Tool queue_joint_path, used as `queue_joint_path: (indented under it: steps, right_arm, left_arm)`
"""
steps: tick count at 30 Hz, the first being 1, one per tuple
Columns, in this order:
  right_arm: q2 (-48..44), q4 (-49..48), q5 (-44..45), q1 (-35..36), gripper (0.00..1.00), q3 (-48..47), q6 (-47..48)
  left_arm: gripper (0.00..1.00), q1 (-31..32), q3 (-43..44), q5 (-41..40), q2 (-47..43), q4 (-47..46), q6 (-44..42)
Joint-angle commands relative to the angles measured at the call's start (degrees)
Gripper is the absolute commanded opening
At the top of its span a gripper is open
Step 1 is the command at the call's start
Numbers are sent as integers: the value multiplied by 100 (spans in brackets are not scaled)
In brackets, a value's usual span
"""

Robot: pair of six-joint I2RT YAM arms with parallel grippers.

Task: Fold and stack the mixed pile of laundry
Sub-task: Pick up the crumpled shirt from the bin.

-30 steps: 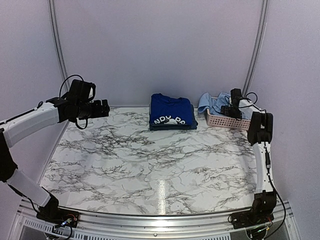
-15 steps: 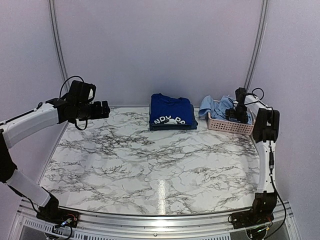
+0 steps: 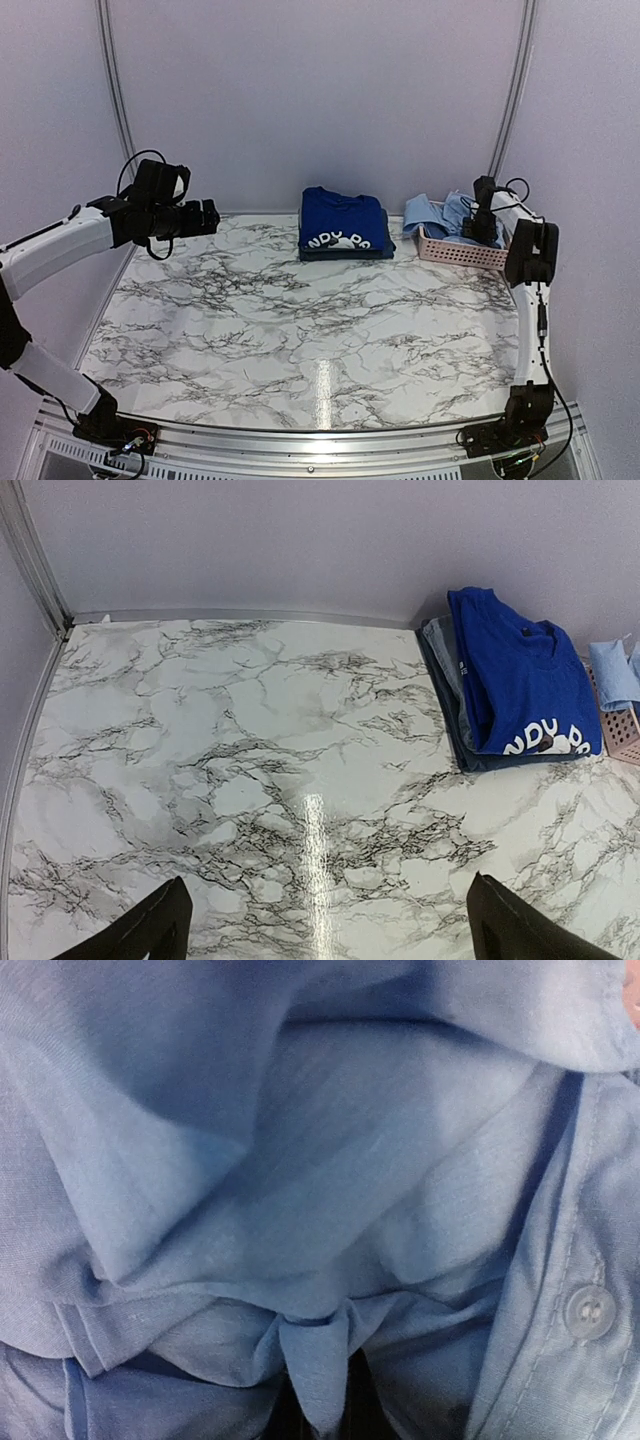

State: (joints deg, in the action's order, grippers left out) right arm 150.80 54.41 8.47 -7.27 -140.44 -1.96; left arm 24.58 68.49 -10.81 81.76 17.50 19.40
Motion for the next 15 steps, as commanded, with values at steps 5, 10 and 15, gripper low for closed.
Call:
queue_joint_path:
  steps: [5, 10, 15]
  right_arm:
    - [-1729, -1022, -1002, -183, 0, 292, -516]
    - [-2549, -1732, -1704, -179, 0, 222, -844]
    - [-3060, -2081, -2741, -130, 0, 26, -1360]
  left_arm:
    - [99, -27, -108, -217, -458, 96, 274]
    - [99, -31, -182, -391, -741, 88, 520]
    - [99, -31, -315, -501, -1032, 61, 554]
